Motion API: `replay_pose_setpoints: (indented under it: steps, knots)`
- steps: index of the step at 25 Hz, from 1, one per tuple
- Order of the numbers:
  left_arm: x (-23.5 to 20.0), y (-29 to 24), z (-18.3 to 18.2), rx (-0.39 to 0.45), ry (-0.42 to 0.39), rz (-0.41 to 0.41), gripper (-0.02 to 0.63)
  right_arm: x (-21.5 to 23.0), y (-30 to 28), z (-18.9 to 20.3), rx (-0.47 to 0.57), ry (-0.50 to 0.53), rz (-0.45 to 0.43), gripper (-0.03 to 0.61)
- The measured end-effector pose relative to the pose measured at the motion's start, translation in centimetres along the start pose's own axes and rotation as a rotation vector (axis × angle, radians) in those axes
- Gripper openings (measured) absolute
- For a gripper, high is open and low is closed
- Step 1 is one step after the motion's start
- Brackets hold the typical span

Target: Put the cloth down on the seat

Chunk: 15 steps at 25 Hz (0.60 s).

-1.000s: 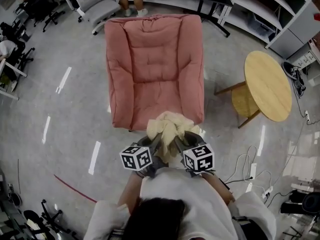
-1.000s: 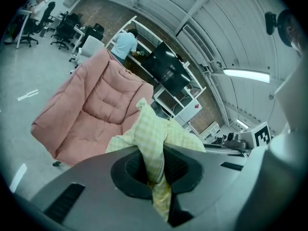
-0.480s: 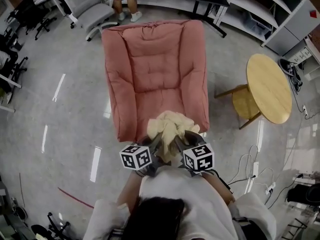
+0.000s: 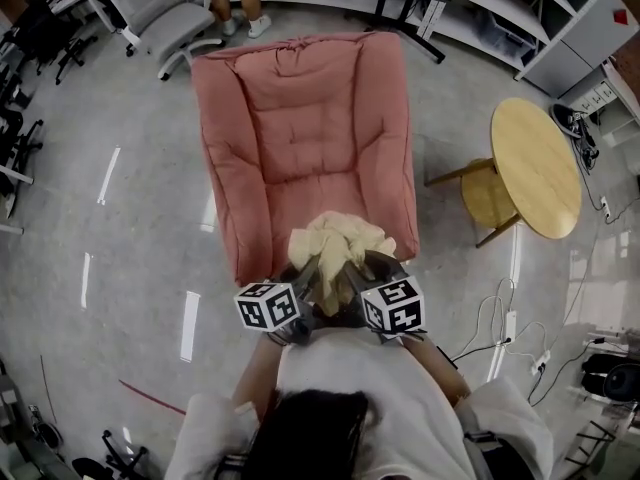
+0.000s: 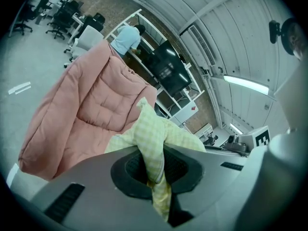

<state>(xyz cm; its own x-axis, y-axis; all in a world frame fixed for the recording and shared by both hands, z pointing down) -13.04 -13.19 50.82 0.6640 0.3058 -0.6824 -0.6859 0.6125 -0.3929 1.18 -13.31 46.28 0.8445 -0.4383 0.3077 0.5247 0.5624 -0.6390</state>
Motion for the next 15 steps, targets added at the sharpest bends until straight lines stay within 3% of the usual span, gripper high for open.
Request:
replay_pose_setpoints:
  steps: [10, 15]
  knots:
    - [-1.0, -1.6, -1.6, 0.002, -0.024, -0.094, 0.048, 1.5, -2.2, -1.6, -0.01, 0.019, -0.007, 0.149]
    - [-2.2, -2.8, -1.9, -0.008, 0.007, -0.163, 0.048, 2.2, -4.1, -2.0, -0.048, 0.007, -0.007, 0.149]
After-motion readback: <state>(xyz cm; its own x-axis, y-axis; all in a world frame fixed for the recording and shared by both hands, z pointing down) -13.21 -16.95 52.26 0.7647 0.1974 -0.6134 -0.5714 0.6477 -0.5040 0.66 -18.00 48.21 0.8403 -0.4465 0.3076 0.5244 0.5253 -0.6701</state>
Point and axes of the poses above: the fingertips, and each gripper's own axes: y backward along the fingers, x to its right, z out of its underside, the point moved 6 cm from there along y, backward along the fingers, and after that the axes turned 6 degrees about -y, right-handed, at the moved point
